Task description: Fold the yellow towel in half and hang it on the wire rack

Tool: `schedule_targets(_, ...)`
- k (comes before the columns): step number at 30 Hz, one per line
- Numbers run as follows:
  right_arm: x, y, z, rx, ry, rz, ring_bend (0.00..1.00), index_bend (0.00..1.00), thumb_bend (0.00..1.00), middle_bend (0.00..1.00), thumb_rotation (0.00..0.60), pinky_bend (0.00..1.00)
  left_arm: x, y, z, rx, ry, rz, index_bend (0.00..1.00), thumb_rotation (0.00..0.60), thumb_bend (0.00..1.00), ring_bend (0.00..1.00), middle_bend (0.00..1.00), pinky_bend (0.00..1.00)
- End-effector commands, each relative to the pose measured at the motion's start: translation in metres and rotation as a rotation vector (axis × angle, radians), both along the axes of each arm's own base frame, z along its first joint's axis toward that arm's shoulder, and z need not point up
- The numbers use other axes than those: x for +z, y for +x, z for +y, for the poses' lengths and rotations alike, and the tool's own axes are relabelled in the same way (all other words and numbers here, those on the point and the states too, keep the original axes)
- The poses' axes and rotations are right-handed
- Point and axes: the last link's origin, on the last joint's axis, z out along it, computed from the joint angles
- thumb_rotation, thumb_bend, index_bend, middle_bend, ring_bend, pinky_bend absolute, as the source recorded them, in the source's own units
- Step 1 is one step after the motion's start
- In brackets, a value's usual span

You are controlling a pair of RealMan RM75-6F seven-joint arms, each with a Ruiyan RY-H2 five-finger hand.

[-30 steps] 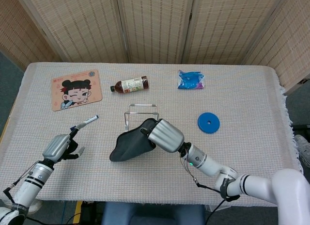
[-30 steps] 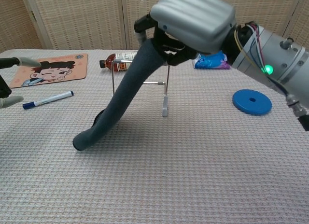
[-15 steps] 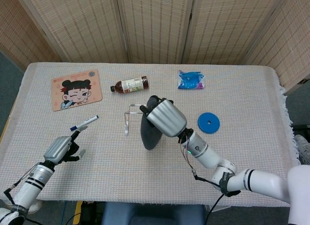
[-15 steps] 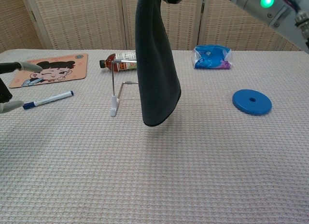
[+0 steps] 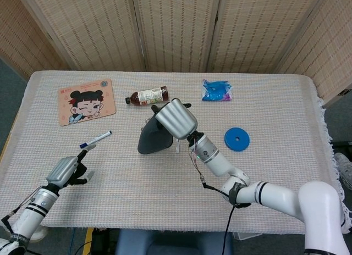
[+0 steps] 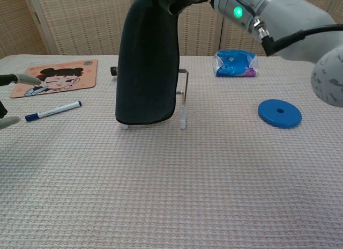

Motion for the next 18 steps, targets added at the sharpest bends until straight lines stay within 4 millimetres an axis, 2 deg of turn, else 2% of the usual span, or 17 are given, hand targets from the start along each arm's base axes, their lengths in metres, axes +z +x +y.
schedule_targets(1, -0.006, 0.004, -0.013, -0.032, -0.02, 0.014, 0.99, 0.77, 0.7, 0.92, 0.6, 1.0, 0.001, -0.002, -0.001, 0.006, 0.001, -0.001, 0.06, 0.6, 0.47, 0.84, 0.98, 0.98)
schedule_targets(18, -0.031, -0.011, -0.049, -0.133, -0.047, 0.105, 0.99, 0.77, 0.67, 0.92, 0.6, 1.0, 0.0, -0.01, -0.001, 0.031, -0.004, -0.003, 0.06, 0.6, 0.47, 0.84, 0.98, 0.98)
